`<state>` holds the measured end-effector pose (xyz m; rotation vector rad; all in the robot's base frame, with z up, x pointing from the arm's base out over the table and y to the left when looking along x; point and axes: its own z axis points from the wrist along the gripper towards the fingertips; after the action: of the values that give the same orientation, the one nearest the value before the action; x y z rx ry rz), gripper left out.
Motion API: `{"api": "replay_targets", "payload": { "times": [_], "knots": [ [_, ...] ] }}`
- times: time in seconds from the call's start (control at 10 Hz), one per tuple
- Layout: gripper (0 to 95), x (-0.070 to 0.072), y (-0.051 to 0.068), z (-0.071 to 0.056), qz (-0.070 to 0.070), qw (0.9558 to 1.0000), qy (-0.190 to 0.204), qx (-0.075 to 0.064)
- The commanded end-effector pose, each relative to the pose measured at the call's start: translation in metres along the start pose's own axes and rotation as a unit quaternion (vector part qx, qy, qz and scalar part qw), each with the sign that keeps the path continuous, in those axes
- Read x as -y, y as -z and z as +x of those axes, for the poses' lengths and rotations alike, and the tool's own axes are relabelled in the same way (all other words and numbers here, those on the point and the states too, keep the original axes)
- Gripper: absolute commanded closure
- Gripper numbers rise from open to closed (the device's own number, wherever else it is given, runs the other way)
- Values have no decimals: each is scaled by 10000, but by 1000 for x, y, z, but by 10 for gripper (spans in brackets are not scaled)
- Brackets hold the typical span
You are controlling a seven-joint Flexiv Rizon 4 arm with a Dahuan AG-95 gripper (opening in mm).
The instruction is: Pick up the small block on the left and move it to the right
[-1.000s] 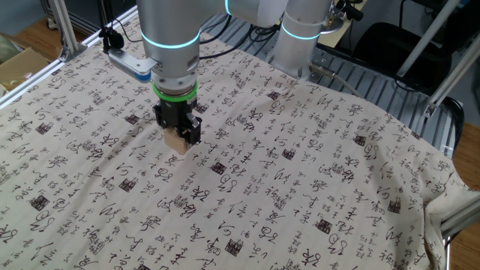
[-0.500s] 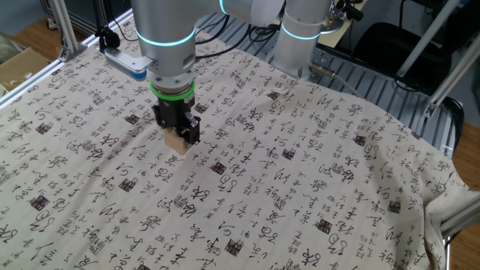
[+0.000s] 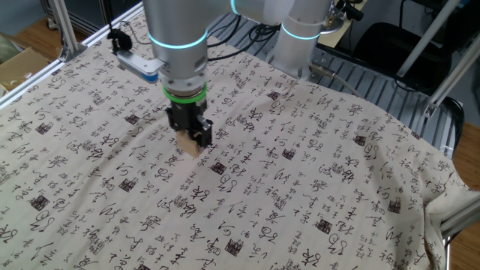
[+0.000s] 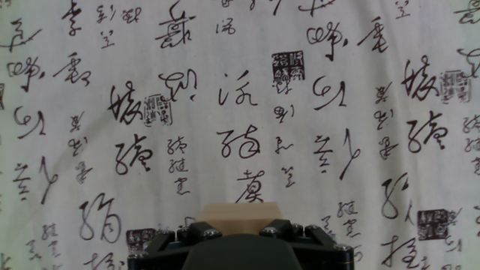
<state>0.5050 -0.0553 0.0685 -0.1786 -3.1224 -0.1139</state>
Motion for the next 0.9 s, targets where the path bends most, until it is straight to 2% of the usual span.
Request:
{"api": "replay_targets", "payload": {
  "times": [0.1, 0.5, 0.7, 0.9],
  "knots": [
    [950, -11, -4, 1, -10, 10000, -76, 4],
    [950, -38, -9, 7, -54, 9996, -259, 12],
    [950, -50, -11, 8, -12, 9995, -317, 8],
    [950, -60, -14, 11, -53, 9993, -363, 41]
  ]
}}
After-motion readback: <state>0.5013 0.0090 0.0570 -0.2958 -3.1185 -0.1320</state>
